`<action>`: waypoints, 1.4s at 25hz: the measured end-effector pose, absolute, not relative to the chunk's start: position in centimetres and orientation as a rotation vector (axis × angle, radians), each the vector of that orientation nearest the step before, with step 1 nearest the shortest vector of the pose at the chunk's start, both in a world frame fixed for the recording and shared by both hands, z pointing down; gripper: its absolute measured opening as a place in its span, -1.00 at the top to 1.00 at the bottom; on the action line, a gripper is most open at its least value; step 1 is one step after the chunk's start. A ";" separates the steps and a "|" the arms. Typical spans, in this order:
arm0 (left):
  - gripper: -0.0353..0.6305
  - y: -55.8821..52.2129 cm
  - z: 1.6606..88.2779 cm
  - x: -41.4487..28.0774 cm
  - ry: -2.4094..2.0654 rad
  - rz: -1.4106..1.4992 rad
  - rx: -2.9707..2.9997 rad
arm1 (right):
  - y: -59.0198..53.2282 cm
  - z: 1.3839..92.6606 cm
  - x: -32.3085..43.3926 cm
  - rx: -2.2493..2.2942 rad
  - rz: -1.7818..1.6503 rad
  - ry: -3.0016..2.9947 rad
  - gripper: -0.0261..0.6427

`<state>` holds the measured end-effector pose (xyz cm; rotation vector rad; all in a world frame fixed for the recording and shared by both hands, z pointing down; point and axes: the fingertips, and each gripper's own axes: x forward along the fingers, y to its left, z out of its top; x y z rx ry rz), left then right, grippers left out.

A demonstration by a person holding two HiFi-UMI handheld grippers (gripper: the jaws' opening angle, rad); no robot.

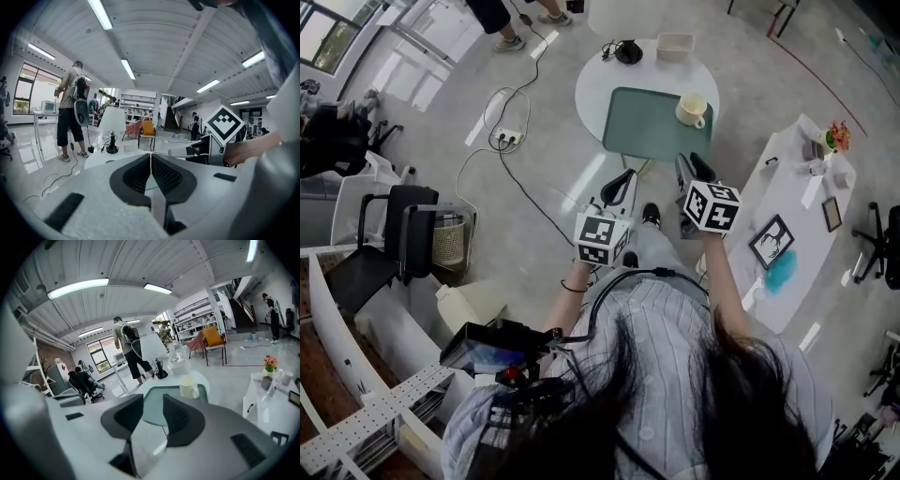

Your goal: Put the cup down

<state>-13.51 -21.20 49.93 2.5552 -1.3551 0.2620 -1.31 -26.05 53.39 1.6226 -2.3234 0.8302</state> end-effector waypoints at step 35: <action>0.84 -4.5 49.4 -5.8 -1.357 0.239 2.500 | -4.8 50.1 4.9 1.487 0.830 -2.433 0.66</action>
